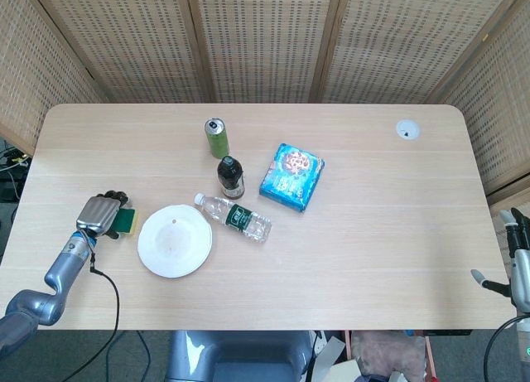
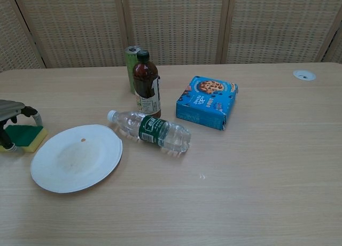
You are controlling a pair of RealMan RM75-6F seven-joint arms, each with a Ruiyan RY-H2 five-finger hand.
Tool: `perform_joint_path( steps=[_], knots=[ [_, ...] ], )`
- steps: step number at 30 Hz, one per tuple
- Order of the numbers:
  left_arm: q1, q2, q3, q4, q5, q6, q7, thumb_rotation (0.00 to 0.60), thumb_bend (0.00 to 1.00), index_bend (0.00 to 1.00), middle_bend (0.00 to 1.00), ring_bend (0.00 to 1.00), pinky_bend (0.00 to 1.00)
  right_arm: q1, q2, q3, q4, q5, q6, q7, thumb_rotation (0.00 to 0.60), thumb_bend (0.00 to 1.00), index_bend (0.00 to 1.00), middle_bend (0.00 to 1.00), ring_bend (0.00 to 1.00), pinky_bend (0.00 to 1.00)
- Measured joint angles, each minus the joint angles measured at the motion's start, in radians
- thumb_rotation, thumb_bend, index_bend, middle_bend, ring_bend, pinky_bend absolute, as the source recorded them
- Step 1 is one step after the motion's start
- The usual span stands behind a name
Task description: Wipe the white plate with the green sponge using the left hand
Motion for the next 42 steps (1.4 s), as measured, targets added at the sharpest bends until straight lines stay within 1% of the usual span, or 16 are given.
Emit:
perform_joint_path(
  steps=[3,5,10,12,16,20,23,26,30,34,42],
  knots=[
    [-0.002,-0.001,-0.008,-0.005,-0.015,-0.008,0.014,0.600,0.00,0.38,0.32,0.23,0.32,0.000,0.002,-0.001,0.000,-0.004,0.001,0.007,0.600,0.00,0.00,0.00,0.00,0.00],
    [-0.001,0.000,-0.011,-0.008,-0.017,0.002,0.018,0.600,0.00,0.40,0.33,0.24,0.33,-0.001,0.003,-0.002,0.000,-0.008,0.005,0.009,0.600,0.00,0.00,0.00,0.00,0.00],
    [0.006,0.012,-0.014,-0.023,-0.010,0.058,0.015,0.600,0.00,0.44,0.36,0.25,0.36,-0.003,0.004,-0.004,-0.004,-0.014,0.009,0.009,0.600,0.00,0.00,0.00,0.00,0.00],
    [0.010,0.023,-0.013,-0.034,0.000,0.090,0.013,0.600,0.03,0.46,0.36,0.25,0.38,-0.004,0.005,-0.006,-0.008,-0.019,0.012,0.008,0.600,0.00,0.00,0.00,0.00,0.00],
    [0.019,0.073,-0.006,-0.109,0.039,0.185,0.014,0.600,0.09,0.50,0.38,0.29,0.45,-0.006,0.008,-0.008,-0.013,-0.022,0.015,0.010,0.600,0.00,0.00,0.00,0.00,0.00],
    [0.020,0.125,0.004,-0.216,0.085,0.259,0.023,0.600,0.10,0.52,0.39,0.31,0.46,-0.007,0.012,-0.009,-0.016,-0.025,0.015,0.017,0.600,0.00,0.00,0.00,0.00,0.00],
    [0.014,0.156,0.008,-0.313,0.109,0.287,0.029,0.600,0.10,0.52,0.40,0.31,0.46,-0.007,0.014,-0.010,-0.018,-0.026,0.016,0.019,0.600,0.00,0.00,0.00,0.00,0.00],
    [-0.003,0.168,0.004,-0.394,0.116,0.287,0.035,0.600,0.10,0.53,0.40,0.31,0.46,-0.007,0.015,-0.010,-0.017,-0.026,0.015,0.021,0.600,0.00,0.00,0.00,0.00,0.00],
    [-0.021,0.151,-0.011,-0.425,0.081,0.240,-0.020,0.600,0.10,0.53,0.40,0.32,0.47,-0.007,0.015,-0.009,-0.015,-0.021,0.013,0.023,0.600,0.00,0.00,0.00,0.00,0.00],
    [-0.039,0.098,-0.030,-0.410,0.025,0.176,-0.101,0.600,0.10,0.53,0.40,0.32,0.47,-0.005,0.014,-0.010,-0.013,-0.019,0.006,0.021,0.600,0.00,0.00,0.00,0.00,0.00],
    [-0.051,0.045,-0.059,-0.336,-0.032,0.116,-0.231,0.600,0.10,0.54,0.40,0.34,0.47,0.001,0.011,-0.010,-0.009,-0.009,-0.008,0.016,0.600,0.00,0.00,0.00,0.00,0.00]
  ],
)
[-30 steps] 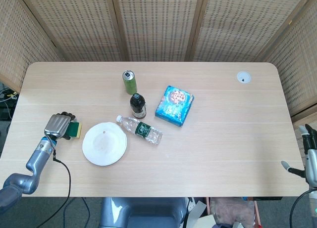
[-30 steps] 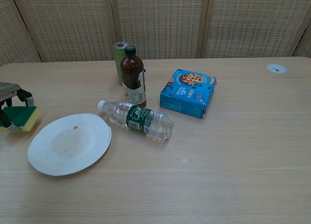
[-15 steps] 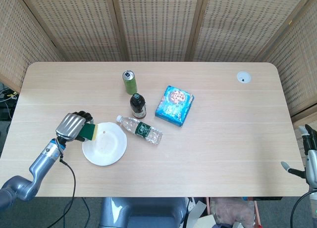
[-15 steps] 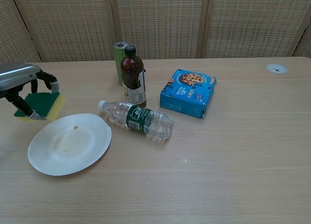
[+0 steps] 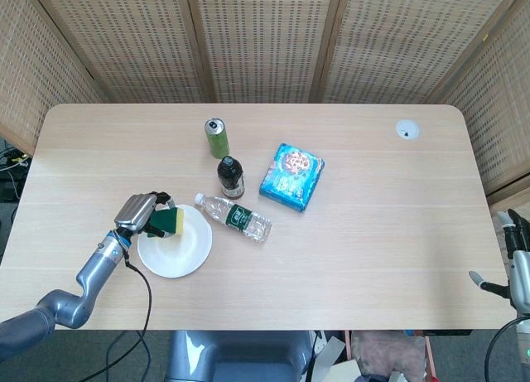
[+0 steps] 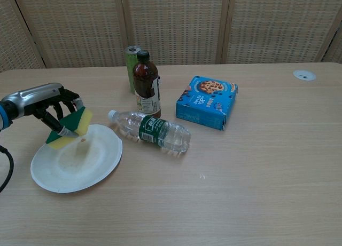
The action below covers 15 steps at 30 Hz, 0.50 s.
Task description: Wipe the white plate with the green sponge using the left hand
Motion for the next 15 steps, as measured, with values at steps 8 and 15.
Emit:
perform_joint_path(
  steps=[8,15],
  knots=[
    [-0.026,-0.076,-0.016,0.092,-0.006,-0.028,-0.094,0.600,0.10,0.54,0.40,0.34,0.47,0.004,-0.002,0.002,0.002,0.008,-0.008,-0.003,0.600,0.00,0.00,0.00,0.00,0.00],
    [-0.032,-0.116,-0.015,0.136,-0.012,-0.043,-0.116,0.600,0.10,0.54,0.40,0.34,0.47,0.005,-0.001,0.003,0.005,0.012,-0.010,0.001,0.600,0.00,0.00,0.00,0.00,0.00]
  ],
)
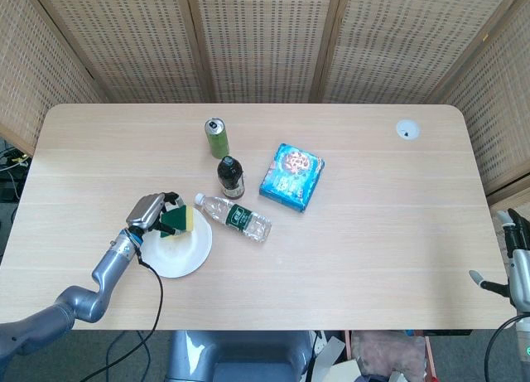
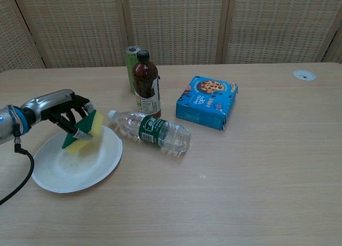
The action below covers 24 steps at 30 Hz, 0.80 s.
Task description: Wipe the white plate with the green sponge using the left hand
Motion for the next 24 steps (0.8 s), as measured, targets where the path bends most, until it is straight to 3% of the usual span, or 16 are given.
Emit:
perform_joint_path(
  steps=[15,24],
  knots=[
    [0.008,-0.028,0.010,0.042,0.005,-0.007,-0.056,0.600,0.10,0.55,0.40,0.34,0.47,-0.001,0.005,-0.003,-0.002,-0.010,0.003,0.013,0.600,0.00,0.00,0.00,0.00,0.00],
    [0.008,0.043,-0.006,-0.061,0.037,0.062,-0.107,0.600,0.10,0.55,0.40,0.34,0.47,-0.004,0.009,-0.005,-0.007,-0.015,0.007,0.018,0.600,0.00,0.00,0.00,0.00,0.00]
  ],
)
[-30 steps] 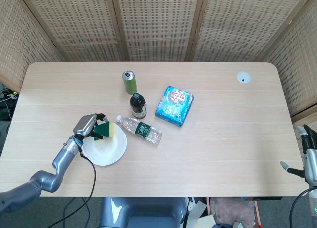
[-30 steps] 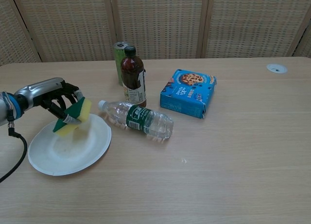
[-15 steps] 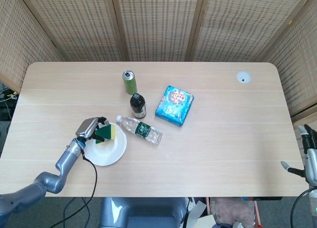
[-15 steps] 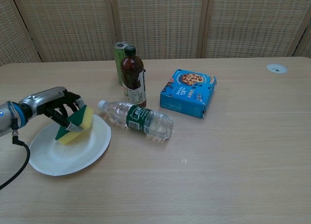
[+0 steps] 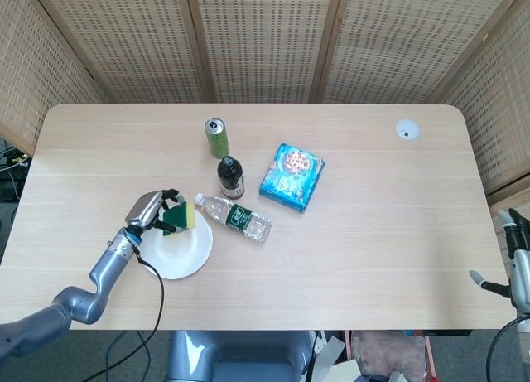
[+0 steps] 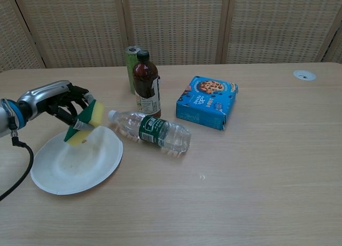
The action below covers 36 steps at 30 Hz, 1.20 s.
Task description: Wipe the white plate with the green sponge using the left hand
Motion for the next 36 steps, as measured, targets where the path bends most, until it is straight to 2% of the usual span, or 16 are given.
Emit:
perform_joint_path(
  steps=[6,17,23,28,36],
  knots=[
    [-0.011,0.009,-0.010,-0.027,-0.020,-0.021,0.037,0.600,0.10,0.55,0.40,0.34,0.47,0.000,0.000,-0.002,0.000,-0.001,0.001,-0.004,0.600,0.00,0.00,0.00,0.00,0.00],
    [-0.022,-0.106,0.004,0.143,-0.053,-0.094,0.043,0.600,0.10,0.55,0.40,0.34,0.47,0.004,-0.002,0.001,0.005,0.011,-0.010,-0.005,0.600,0.00,0.00,0.00,0.00,0.00],
    [-0.021,-0.122,0.013,0.173,-0.037,-0.088,0.023,0.600,0.10,0.55,0.40,0.34,0.47,0.003,0.001,0.001,0.003,0.009,-0.008,-0.001,0.600,0.00,0.00,0.00,0.00,0.00],
    [-0.022,-0.098,0.006,0.136,-0.022,-0.053,-0.003,0.600,0.10,0.55,0.41,0.34,0.47,0.001,0.004,0.001,0.000,0.006,-0.005,0.006,0.600,0.00,0.00,0.00,0.00,0.00],
    [-0.024,0.010,-0.015,-0.030,-0.009,-0.002,0.011,0.600,0.10,0.55,0.41,0.34,0.47,-0.002,0.008,-0.003,-0.006,-0.004,0.001,0.013,0.600,0.00,0.00,0.00,0.00,0.00]
  ],
)
